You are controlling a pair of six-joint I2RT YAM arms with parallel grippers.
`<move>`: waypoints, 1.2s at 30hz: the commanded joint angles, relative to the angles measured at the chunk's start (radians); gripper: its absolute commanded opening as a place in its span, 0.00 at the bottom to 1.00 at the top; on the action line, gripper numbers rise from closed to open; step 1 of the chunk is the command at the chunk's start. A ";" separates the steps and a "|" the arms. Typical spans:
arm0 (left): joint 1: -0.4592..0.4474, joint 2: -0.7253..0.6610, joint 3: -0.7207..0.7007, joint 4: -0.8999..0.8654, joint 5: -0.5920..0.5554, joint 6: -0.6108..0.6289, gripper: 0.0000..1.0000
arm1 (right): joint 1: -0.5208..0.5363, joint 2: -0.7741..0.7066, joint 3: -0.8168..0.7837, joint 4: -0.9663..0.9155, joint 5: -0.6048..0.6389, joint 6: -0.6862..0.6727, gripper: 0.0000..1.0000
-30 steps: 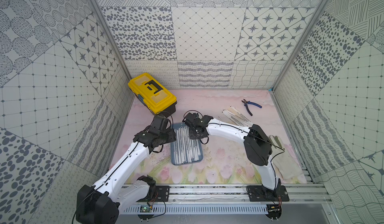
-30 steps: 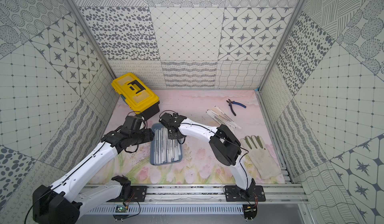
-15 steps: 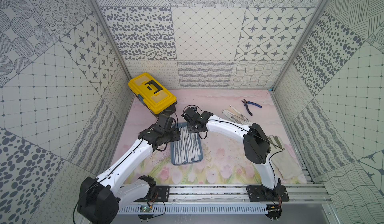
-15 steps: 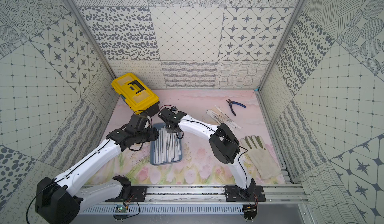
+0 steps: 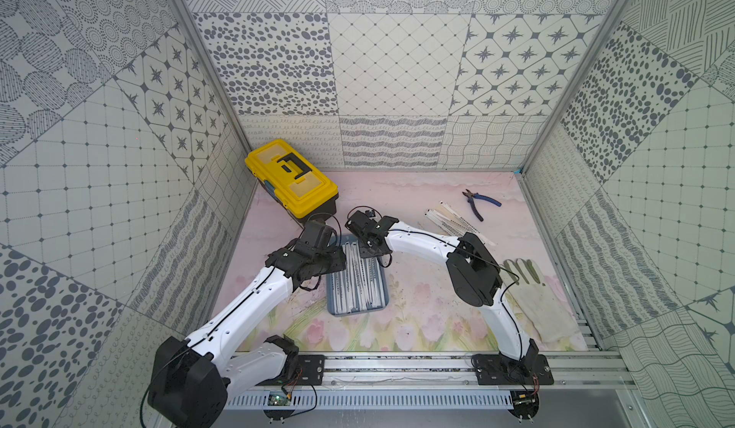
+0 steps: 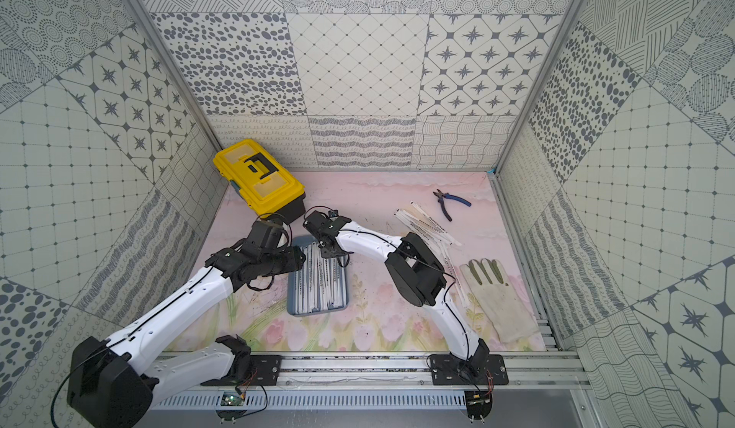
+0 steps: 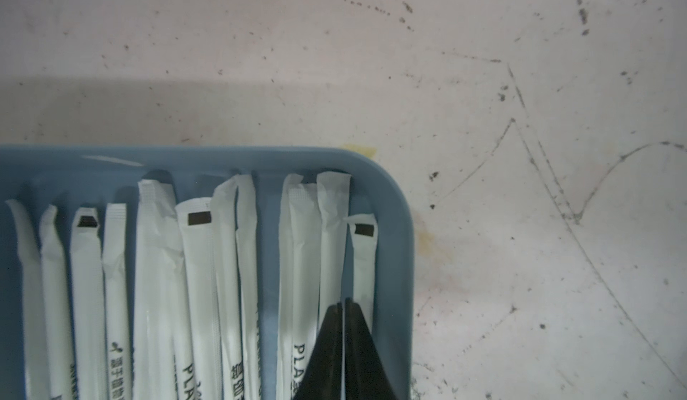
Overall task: Put the straws into the storage box
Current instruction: Adjust the straw in the storage box, then pick up the straw from the center of the board.
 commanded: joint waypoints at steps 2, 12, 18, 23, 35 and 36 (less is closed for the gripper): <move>-0.001 0.002 0.002 0.030 0.018 -0.001 0.60 | 0.001 -0.039 0.009 0.019 -0.010 0.017 0.09; -0.092 0.015 0.066 -0.018 -0.067 0.038 0.60 | -0.053 -0.365 -0.290 0.048 -0.057 0.036 0.20; -0.326 0.118 0.126 -0.003 -0.121 0.021 0.60 | -0.260 -0.675 -0.690 -0.077 -0.076 -0.037 0.40; -0.482 0.259 0.185 0.059 -0.107 -0.022 0.60 | -0.431 -0.791 -0.882 -0.121 -0.055 -0.111 0.44; -0.495 0.319 0.218 0.051 -0.136 0.013 0.61 | -0.536 -0.662 -0.980 0.019 -0.131 -0.152 0.35; -0.483 0.311 0.210 0.052 -0.131 0.011 0.61 | -0.536 -0.651 -0.981 0.031 -0.138 -0.151 0.34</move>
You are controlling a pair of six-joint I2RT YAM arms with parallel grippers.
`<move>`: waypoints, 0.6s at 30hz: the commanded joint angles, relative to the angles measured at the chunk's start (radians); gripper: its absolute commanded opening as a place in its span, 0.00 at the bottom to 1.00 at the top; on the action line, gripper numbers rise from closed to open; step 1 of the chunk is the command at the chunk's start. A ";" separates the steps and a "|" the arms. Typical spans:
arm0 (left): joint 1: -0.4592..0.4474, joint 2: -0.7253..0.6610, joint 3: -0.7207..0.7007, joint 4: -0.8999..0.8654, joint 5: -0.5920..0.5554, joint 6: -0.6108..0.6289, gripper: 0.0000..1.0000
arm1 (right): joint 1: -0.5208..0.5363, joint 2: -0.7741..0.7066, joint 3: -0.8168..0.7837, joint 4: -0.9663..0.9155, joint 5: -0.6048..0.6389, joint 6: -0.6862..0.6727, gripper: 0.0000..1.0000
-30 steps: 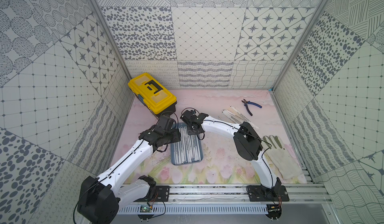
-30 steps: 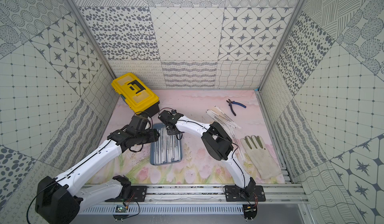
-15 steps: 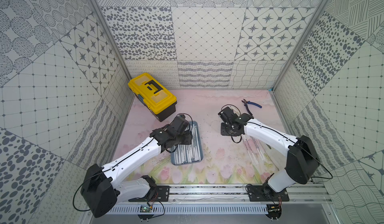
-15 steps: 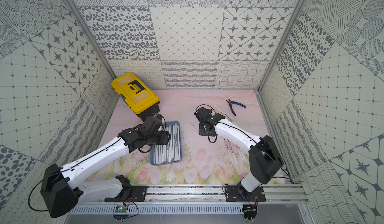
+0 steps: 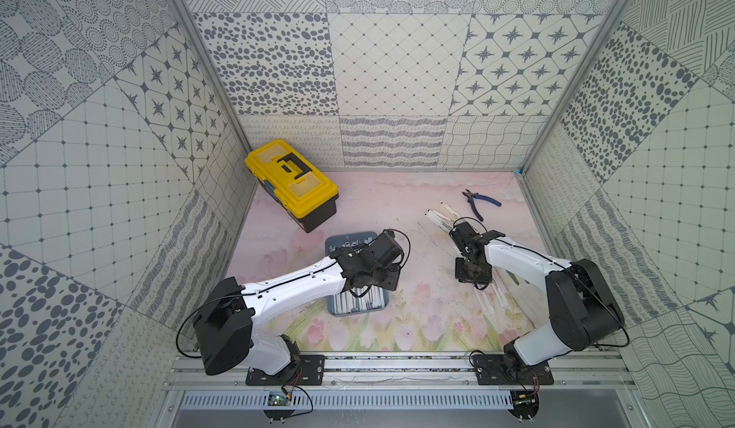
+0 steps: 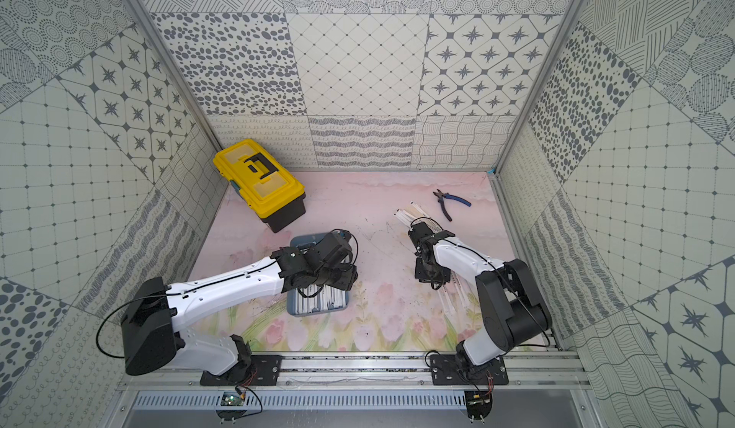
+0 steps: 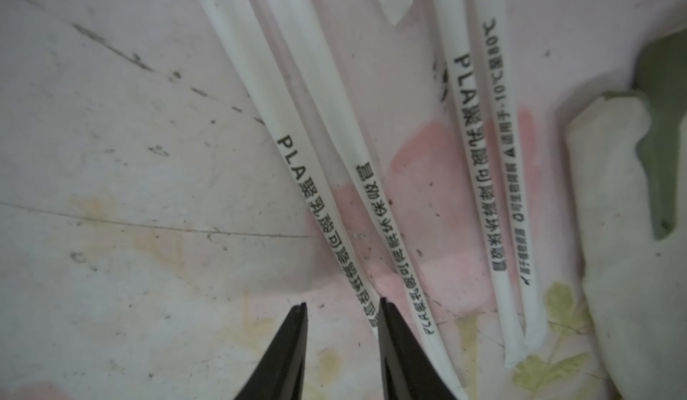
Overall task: Put the straws into the storage box
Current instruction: Pick up the straw from the center of the board.
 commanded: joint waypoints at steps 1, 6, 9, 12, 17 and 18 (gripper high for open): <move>0.034 -0.024 -0.012 0.008 -0.030 0.013 0.61 | -0.006 0.041 -0.016 0.067 -0.039 -0.010 0.32; 0.099 -0.088 -0.062 0.002 -0.025 0.009 0.61 | -0.003 0.056 -0.010 0.092 -0.072 -0.012 0.23; 0.135 -0.127 -0.088 -0.008 -0.026 0.018 0.61 | -0.002 0.049 0.002 0.081 -0.046 -0.016 0.22; 0.162 -0.154 -0.110 -0.017 -0.029 0.023 0.62 | -0.023 0.051 0.024 0.064 -0.009 -0.040 0.23; 0.179 -0.174 -0.135 -0.022 -0.027 0.018 0.61 | -0.028 0.017 0.059 0.025 0.023 -0.064 0.23; 0.180 -0.174 -0.137 -0.021 -0.025 0.016 0.61 | -0.033 0.012 0.061 0.023 0.024 -0.067 0.23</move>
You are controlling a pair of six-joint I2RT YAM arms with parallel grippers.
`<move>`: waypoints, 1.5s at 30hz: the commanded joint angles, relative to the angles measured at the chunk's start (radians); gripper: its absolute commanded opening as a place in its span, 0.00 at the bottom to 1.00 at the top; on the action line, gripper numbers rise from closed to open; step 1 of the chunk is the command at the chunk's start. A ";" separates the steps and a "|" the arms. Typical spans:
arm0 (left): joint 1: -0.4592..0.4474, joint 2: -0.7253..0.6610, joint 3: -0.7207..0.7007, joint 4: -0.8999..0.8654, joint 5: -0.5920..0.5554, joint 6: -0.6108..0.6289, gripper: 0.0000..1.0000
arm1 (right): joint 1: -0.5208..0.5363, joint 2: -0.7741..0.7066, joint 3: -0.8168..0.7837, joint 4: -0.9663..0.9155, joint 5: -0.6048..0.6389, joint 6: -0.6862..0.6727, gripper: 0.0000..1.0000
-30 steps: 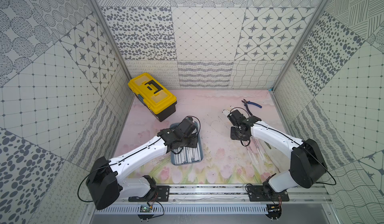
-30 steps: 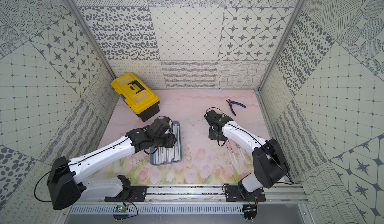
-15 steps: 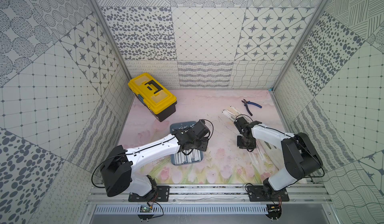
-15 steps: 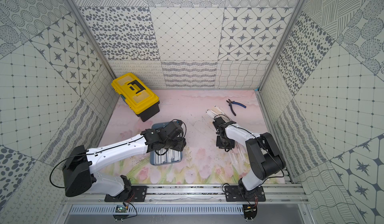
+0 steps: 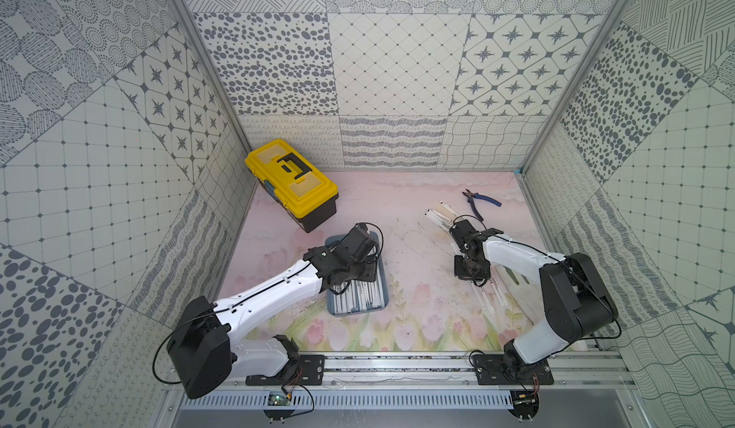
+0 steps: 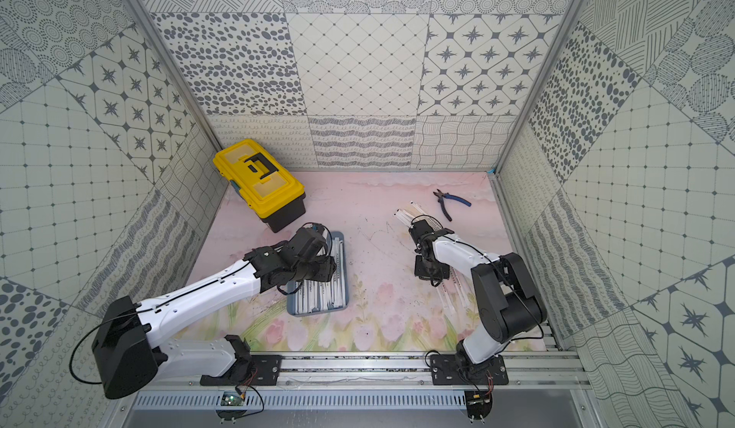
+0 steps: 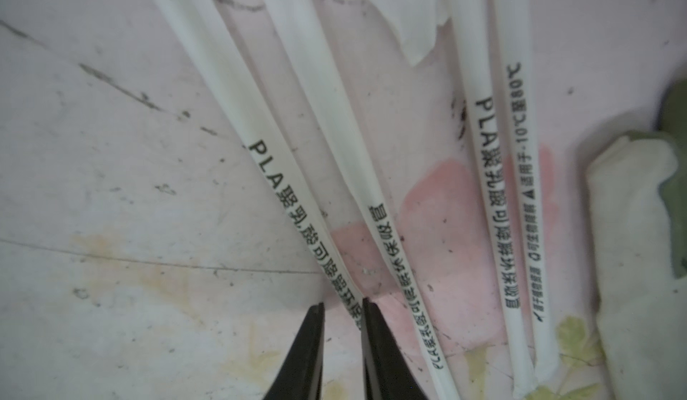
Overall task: Put the straws into the storage box
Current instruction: Pick up the straw from the center of the board, then place the straw in the storage box.
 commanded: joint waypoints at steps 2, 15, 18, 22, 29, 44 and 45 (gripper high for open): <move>0.018 -0.017 -0.022 -0.008 -0.005 0.007 0.61 | -0.025 -0.001 0.021 0.008 0.010 -0.033 0.23; 0.126 -0.076 -0.043 -0.048 -0.006 0.013 0.61 | 0.056 0.124 0.091 0.097 -0.084 -0.069 0.11; 0.217 -0.129 -0.059 -0.073 0.008 0.008 0.61 | 0.160 0.105 0.189 0.043 -0.048 -0.030 0.08; 0.350 -0.192 -0.068 -0.126 -0.002 -0.012 0.62 | 0.354 0.079 0.352 0.013 -0.023 0.102 0.06; 0.479 -0.291 -0.093 -0.179 -0.076 -0.052 0.62 | 0.629 0.343 0.715 0.075 -0.068 0.301 0.07; 0.499 -0.366 -0.125 -0.158 -0.047 -0.041 0.60 | 0.742 0.797 1.219 0.001 -0.173 0.365 0.07; 0.500 -0.364 -0.126 -0.156 -0.043 -0.039 0.60 | 0.742 0.804 1.223 -0.004 -0.176 0.370 0.07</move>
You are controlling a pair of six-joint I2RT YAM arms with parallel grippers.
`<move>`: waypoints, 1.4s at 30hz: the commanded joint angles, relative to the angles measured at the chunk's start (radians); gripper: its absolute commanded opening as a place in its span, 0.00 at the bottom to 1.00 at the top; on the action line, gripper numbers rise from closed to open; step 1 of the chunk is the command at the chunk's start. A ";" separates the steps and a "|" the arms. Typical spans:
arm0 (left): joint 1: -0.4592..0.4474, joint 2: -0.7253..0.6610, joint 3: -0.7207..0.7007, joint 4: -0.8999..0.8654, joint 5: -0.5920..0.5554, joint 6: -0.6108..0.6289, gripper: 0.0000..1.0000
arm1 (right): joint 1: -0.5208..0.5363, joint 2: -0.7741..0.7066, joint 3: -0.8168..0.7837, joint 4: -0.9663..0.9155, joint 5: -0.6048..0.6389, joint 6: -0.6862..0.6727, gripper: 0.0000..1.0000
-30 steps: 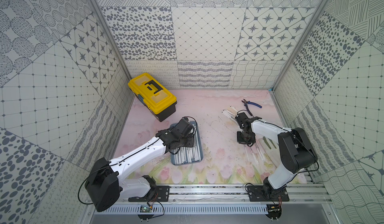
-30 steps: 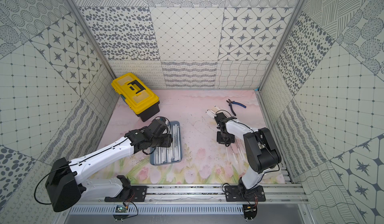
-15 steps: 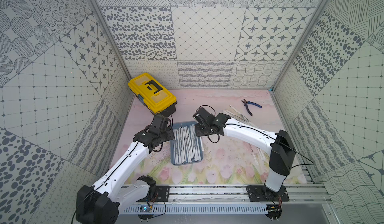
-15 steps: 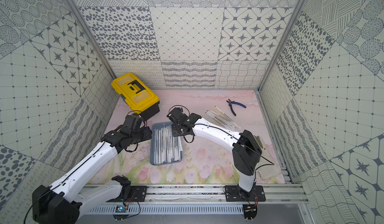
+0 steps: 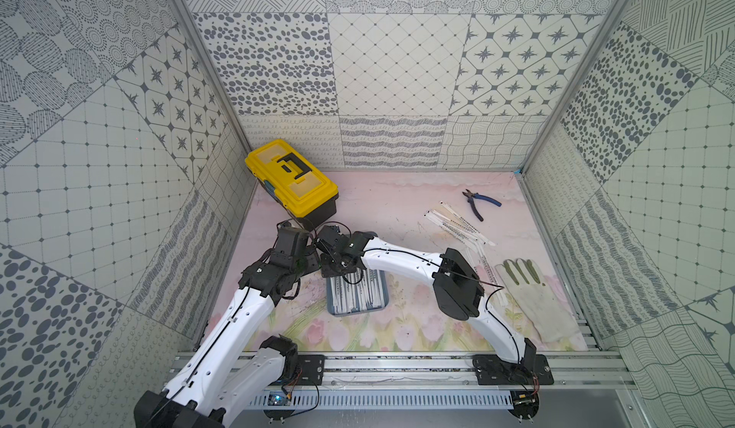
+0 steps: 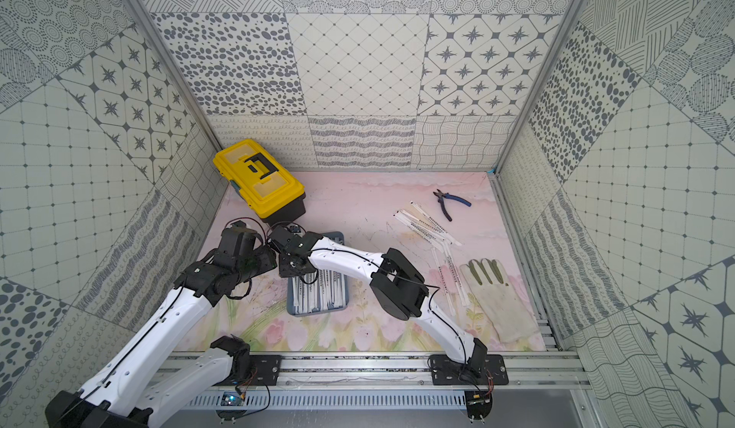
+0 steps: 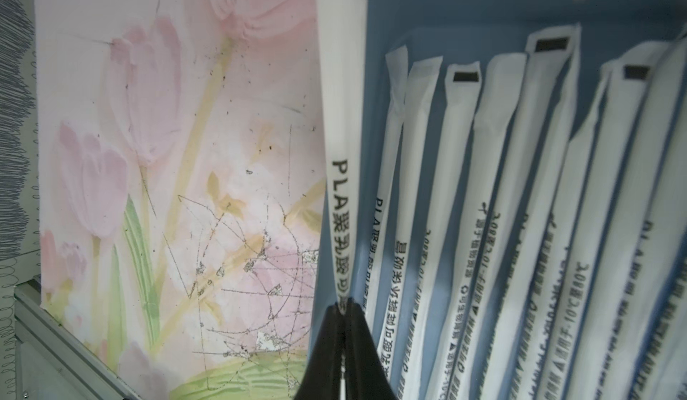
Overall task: Put the straws into the storage box
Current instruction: Place the straw in the storage box, then pick up the straw from the center of the board.
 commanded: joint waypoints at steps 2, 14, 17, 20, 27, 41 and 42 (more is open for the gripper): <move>0.012 0.005 -0.001 -0.002 0.038 -0.004 0.60 | 0.005 0.031 0.040 -0.034 -0.021 0.037 0.07; 0.011 0.024 0.008 0.016 0.086 -0.012 0.59 | -0.007 0.009 0.065 -0.055 -0.066 0.053 0.30; 0.009 0.030 0.029 0.012 0.098 -0.005 0.59 | -0.028 -0.124 -0.041 -0.038 -0.046 0.033 0.31; -0.041 0.059 0.060 0.023 0.110 0.030 0.59 | -0.099 -0.356 -0.335 0.030 0.026 0.014 0.30; -0.457 0.291 0.157 0.130 0.014 0.112 0.60 | -0.451 -0.755 -0.900 -0.086 0.173 -0.183 0.36; -0.661 0.685 0.382 0.147 0.044 0.131 0.61 | -0.883 -0.759 -1.177 0.034 0.108 -0.377 0.41; -0.660 0.684 0.380 0.146 0.040 0.131 0.61 | -0.890 -0.744 -1.183 0.047 0.102 -0.377 0.41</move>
